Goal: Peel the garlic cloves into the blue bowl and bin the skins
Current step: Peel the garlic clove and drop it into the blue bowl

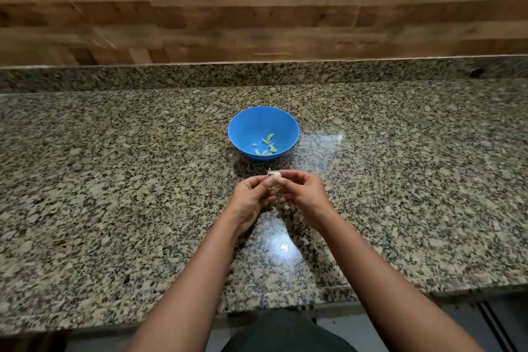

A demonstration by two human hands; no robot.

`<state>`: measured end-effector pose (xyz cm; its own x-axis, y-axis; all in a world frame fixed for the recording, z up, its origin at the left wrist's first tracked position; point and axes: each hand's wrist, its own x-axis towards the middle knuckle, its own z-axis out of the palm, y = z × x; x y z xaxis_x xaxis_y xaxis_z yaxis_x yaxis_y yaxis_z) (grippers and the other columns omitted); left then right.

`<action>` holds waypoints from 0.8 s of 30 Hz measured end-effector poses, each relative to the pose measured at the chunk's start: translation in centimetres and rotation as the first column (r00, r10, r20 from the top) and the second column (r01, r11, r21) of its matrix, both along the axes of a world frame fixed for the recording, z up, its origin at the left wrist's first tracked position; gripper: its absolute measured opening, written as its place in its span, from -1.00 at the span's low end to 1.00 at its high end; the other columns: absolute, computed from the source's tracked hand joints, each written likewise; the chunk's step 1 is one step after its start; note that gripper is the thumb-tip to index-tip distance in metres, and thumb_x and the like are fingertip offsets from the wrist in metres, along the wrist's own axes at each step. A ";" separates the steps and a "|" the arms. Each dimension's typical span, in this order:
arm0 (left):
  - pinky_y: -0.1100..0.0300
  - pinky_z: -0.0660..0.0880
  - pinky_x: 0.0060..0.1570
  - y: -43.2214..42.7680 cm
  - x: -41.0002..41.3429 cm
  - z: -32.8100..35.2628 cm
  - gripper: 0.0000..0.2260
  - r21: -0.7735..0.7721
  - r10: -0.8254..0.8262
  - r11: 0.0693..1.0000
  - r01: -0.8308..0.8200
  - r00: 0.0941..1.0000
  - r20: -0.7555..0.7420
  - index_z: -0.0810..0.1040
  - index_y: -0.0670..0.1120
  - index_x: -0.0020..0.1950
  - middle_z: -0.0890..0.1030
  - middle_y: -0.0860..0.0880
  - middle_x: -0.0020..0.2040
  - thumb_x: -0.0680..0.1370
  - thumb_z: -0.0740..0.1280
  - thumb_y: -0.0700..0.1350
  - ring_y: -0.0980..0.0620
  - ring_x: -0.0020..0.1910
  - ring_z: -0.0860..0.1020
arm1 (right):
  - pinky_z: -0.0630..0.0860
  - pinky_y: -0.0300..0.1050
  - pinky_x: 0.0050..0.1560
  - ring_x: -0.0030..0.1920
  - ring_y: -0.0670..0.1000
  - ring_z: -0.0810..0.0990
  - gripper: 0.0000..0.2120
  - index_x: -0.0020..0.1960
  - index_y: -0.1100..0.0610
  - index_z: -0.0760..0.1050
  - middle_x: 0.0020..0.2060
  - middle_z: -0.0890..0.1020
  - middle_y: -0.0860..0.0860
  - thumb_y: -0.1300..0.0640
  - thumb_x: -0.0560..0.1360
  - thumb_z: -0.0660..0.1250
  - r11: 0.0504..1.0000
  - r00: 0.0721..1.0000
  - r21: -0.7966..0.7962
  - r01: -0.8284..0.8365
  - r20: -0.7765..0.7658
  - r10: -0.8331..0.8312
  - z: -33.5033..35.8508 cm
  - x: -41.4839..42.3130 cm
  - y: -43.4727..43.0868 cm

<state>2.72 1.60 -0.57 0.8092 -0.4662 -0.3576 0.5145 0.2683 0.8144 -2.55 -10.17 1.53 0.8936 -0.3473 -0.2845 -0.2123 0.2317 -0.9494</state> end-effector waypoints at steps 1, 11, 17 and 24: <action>0.32 0.56 -0.29 0.1 0.0 0.1 -0.95 0.030 0.001 1.000 -0.002 0.999 0.034 0.53 -0.22 -0.04 0.62 -0.13 -0.16 0.52 0.31 -0.28 0.06 -0.28 0.59 | 0.53 -0.24 -0.36 -0.32 -0.02 0.60 -0.94 -0.06 0.23 0.58 -0.22 0.66 0.12 0.30 0.46 0.37 1.000 1.000 -0.022 0.006 0.010 -0.005 0.1 0.0 0.0; 0.15 0.57 -0.01 0.3 0.1 0.7 -0.82 0.062 -0.039 0.998 0.031 0.990 0.133 0.57 -0.28 0.06 0.67 -0.17 -0.13 0.46 0.38 -0.29 -0.04 -0.16 0.65 | 0.61 0.07 0.00 -0.11 0.09 0.68 -0.89 -0.02 0.23 0.61 -0.16 0.68 0.13 0.24 0.46 0.40 0.931 0.998 -0.366 0.004 0.058 0.019 -0.1 0.2 0.2; 0.18 0.58 -0.08 0.5 0.1 1.4 -0.86 0.025 -0.019 1.000 0.017 0.997 0.079 0.57 -0.32 0.01 0.65 -0.18 -0.12 0.51 0.33 -0.27 -0.04 -0.16 0.63 | 0.60 -0.22 -0.10 -0.15 -0.07 0.63 -0.85 0.01 0.17 0.54 -0.17 0.64 0.01 0.13 0.48 0.39 0.753 0.988 -0.658 0.005 0.119 0.098 0.6 -0.4 0.7; 0.24 0.60 -0.28 0.7 0.1 1.7 -0.90 0.031 -0.022 0.999 0.021 0.999 0.031 0.56 -0.34 -0.07 0.65 -0.16 -0.22 0.53 0.30 -0.30 0.01 -0.27 0.65 | 0.60 -0.17 -0.14 -0.18 -0.04 0.62 -0.89 -0.04 0.13 0.52 -0.22 0.61 -0.02 0.17 0.46 0.41 0.724 0.985 -0.690 -0.003 0.121 0.119 0.2 -0.3 0.8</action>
